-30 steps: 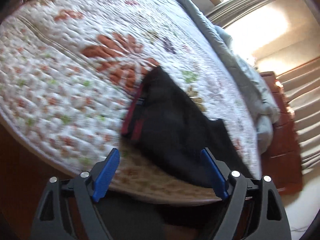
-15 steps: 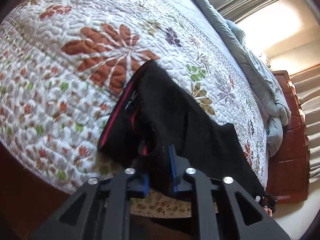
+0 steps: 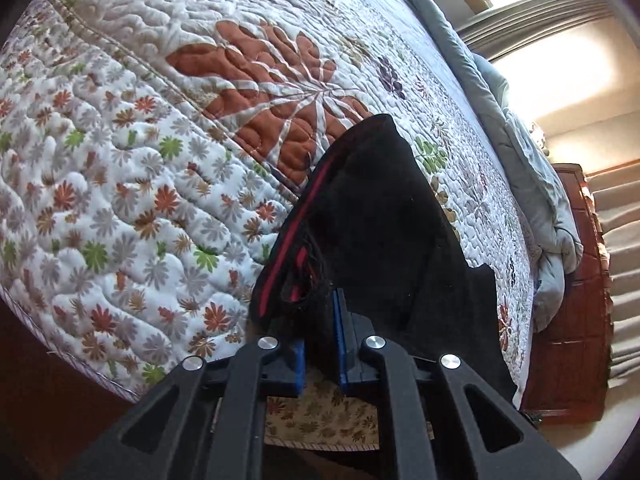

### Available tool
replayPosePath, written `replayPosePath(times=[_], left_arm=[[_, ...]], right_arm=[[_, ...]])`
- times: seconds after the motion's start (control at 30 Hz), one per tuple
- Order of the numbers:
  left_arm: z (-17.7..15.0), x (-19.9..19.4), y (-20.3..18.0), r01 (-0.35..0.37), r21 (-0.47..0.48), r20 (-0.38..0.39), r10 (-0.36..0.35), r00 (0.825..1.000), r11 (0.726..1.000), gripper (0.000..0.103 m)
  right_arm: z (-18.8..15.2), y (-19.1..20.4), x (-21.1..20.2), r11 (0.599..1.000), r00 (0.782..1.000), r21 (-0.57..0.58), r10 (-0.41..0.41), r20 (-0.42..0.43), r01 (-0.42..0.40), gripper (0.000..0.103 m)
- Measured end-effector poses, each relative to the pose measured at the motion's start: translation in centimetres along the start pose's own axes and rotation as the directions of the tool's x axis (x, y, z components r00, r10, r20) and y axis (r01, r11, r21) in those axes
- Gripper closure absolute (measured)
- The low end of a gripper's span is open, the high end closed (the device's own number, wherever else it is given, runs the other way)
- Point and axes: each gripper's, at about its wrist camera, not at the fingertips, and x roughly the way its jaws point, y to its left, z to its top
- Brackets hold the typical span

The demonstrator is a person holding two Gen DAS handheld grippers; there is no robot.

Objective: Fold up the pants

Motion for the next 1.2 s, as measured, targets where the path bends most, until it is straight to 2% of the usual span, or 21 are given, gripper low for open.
replayPosePath(times=[0.13, 0.23, 0.27, 0.4, 0.5, 0.53, 0.57, 0.63, 0.67, 0.7, 0.73, 0.9, 1.03, 1.07, 1.13, 1.2], left_arm=[[0.4, -0.3, -0.7, -0.022, 0.045, -0.012, 0.022, 1.000, 0.999, 0.091], [0.5, 0.0, -1.1, -0.031, 0.056, -0.017, 0.032, 0.999, 0.998, 0.089], [0.5, 0.1, -1.0, -0.030, 0.053, -0.016, 0.031, 0.999, 0.998, 0.088], [0.2, 0.3, -0.6, -0.025, 0.039, -0.008, 0.026, 1.000, 0.999, 0.085], [0.1, 0.1, -0.5, -0.021, 0.041, -0.004, 0.021, 1.000, 0.999, 0.085], [-0.1, 0.1, -0.6, -0.021, 0.043, -0.004, 0.022, 1.000, 0.999, 0.085], [-0.1, 0.0, -0.7, -0.022, 0.047, -0.004, 0.022, 1.000, 0.999, 0.084], [-0.4, -0.3, -0.6, -0.020, 0.052, -0.001, 0.020, 1.000, 0.998, 0.084], [-0.4, -0.3, -0.7, -0.020, 0.054, 0.002, 0.020, 1.000, 0.998, 0.084], [-0.5, -0.3, -0.7, -0.021, 0.054, 0.006, 0.020, 1.000, 0.998, 0.083], [-0.7, -0.3, -0.7, -0.022, 0.054, 0.009, 0.022, 1.000, 0.998, 0.083], [-1.3, -0.4, -0.9, -0.026, 0.060, 0.025, 0.025, 0.999, 0.998, 0.082], [-2.0, -0.7, -1.0, -0.014, 0.068, 0.029, 0.012, 0.999, 0.998, 0.077], [-2.1, -0.8, -0.9, -0.006, 0.066, 0.028, 0.004, 1.000, 0.998, 0.071], [-2.3, -1.0, -1.1, 0.002, 0.068, 0.029, -0.004, 1.000, 0.998, 0.064], [-2.6, -1.2, -1.7, -0.008, 0.089, 0.036, 0.005, 0.999, 0.996, 0.056]], right_arm=[[-0.4, -1.4, 0.0, 0.993, 0.997, 0.085, 0.077, 0.012, -0.078, 0.089], [-0.2, -1.5, -1.0, 0.990, 0.995, 0.097, 0.096, 0.027, -0.098, 0.089], [0.1, -1.5, -0.9, 0.991, 0.995, 0.097, 0.092, 0.028, -0.095, 0.092], [0.3, -1.9, -0.7, 0.994, 0.998, 0.092, 0.058, 0.005, -0.058, 0.093], [0.1, -1.9, -1.1, 0.982, 0.991, 0.130, 0.132, 0.022, -0.134, 0.083], [0.0, -2.1, -1.6, 0.978, 0.988, 0.143, 0.148, 0.030, -0.151, 0.067], [-0.1, -2.2, -2.2, 0.976, 0.987, 0.148, 0.155, 0.044, -0.160, 0.059], [-0.8, -1.8, -2.9, 0.976, 0.985, 0.130, 0.167, 0.050, -0.172, 0.058], [-1.1, -1.6, -2.9, 0.977, 0.984, 0.117, 0.173, 0.041, -0.176, 0.066], [-1.3, -1.2, -2.7, 0.982, 0.986, 0.093, 0.165, 0.028, -0.167, 0.077], [-1.3, -0.9, -2.7, 0.991, 0.993, 0.060, 0.116, 0.029, -0.117, 0.098], [-0.9, -1.4, -1.7, 0.998, 0.999, 0.047, 0.037, 0.040, -0.039, 0.098], [-1.8, -1.8, -1.6, 0.992, 0.997, 0.104, 0.069, 0.024, -0.071, 0.081], [-2.2, -1.5, -2.1, 0.994, 0.998, 0.090, 0.052, 0.029, -0.055, 0.081], [-3.3, 0.8, -4.5, 0.997, 0.992, -0.012, -0.072, 0.099, 0.074, 0.078], [-4.4, 4.3, -6.2, 0.975, 0.978, -0.160, -0.131, 0.162, 0.157, 0.078]])
